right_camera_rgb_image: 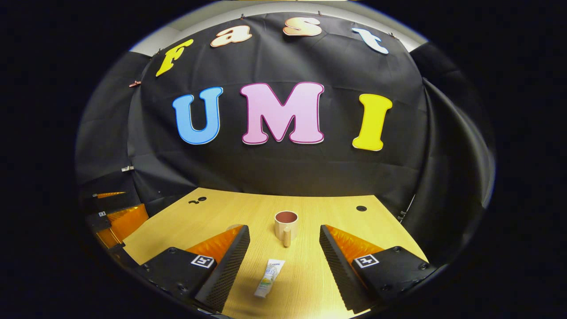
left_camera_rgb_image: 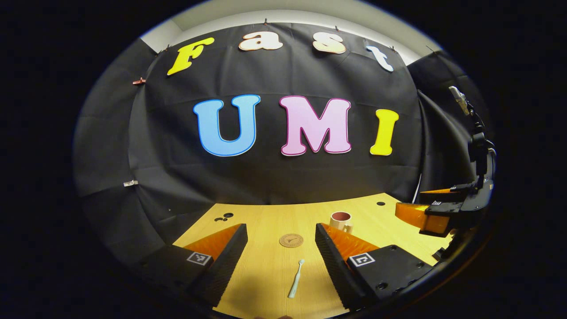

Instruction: Put the toothbrush and toothpaste on the desktop into the cup, then pick up the cup and place it on the coaster on the desktop.

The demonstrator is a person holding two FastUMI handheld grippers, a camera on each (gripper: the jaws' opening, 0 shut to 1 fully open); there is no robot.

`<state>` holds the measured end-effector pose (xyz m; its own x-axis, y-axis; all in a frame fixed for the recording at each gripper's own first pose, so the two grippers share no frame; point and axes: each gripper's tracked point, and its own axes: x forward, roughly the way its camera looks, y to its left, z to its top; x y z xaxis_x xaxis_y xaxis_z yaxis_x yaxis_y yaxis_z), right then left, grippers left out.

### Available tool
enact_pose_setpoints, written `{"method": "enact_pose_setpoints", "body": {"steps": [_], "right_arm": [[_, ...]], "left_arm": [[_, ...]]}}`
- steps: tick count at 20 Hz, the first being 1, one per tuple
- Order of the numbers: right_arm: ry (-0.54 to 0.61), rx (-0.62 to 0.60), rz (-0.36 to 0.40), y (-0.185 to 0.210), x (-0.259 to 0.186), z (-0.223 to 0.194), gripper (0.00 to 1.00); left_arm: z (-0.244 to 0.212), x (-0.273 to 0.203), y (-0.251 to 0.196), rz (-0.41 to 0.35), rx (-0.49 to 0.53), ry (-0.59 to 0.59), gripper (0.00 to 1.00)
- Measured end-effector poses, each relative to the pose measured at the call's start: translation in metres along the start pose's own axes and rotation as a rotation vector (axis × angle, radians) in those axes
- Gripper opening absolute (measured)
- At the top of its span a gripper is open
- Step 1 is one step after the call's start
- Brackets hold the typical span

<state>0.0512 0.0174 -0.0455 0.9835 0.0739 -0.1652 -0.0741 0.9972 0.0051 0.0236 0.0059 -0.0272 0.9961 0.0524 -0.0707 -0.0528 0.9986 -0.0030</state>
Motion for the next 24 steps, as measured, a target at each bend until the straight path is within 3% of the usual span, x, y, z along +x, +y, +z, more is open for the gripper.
{"method": "enact_pose_setpoints", "body": {"steps": [10, 21, 24], "right_arm": [[0.172, -0.026, 0.11, 0.019, 0.062, -0.049, 0.97], [0.575, -0.05, 0.149, 0.024, 0.105, -0.168, 0.98], [0.654, -0.08, 0.136, 0.019, 0.108, -0.195, 0.98]], "left_arm": [[-0.027, 0.01, 0.03, 0.158, -0.041, 0.075, 0.98], [-0.068, 0.019, 0.053, 0.341, -0.034, 0.231, 0.97], [-0.069, 0.022, 0.049, 0.347, -0.025, 0.252, 0.96]]}}
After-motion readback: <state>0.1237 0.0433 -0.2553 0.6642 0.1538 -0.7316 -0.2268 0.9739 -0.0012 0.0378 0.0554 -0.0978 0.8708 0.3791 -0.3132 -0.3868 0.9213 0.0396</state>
